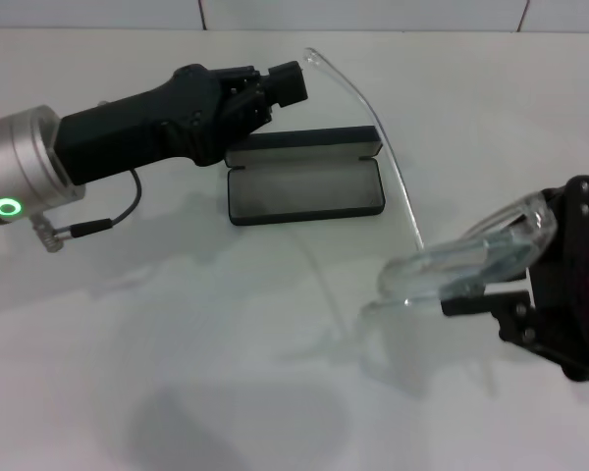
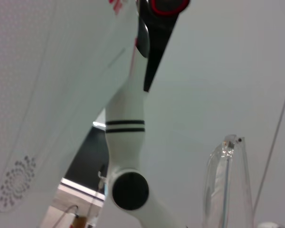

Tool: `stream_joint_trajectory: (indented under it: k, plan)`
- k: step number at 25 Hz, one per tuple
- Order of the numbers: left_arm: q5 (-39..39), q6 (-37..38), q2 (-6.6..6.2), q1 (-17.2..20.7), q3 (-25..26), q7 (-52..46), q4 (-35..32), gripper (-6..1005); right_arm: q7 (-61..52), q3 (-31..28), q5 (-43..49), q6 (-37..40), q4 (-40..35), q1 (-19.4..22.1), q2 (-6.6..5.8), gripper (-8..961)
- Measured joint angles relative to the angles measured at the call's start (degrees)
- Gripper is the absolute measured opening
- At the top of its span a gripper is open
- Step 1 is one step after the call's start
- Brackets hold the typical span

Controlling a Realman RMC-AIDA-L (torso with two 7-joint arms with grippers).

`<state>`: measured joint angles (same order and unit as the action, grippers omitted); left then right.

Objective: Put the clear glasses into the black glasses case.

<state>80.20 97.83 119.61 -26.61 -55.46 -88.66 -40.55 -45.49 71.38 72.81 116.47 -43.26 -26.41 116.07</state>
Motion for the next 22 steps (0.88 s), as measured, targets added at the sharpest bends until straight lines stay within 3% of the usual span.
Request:
stream_joint_trajectory:
  k: [8,22]
  plan:
    - [-2.82,0.60,0.08,-0.84,-6.28,2.08,-0.22,50,0.05,3.59,-0.94,-2.77,0.18,-0.79,0.13,50]
    - [-4.62,5.06,0.03,-1.29,-7.35,2.22,-0.63,50,0.05,4.44,-0.69,-5.58,0.38,-0.99,0.06,50]
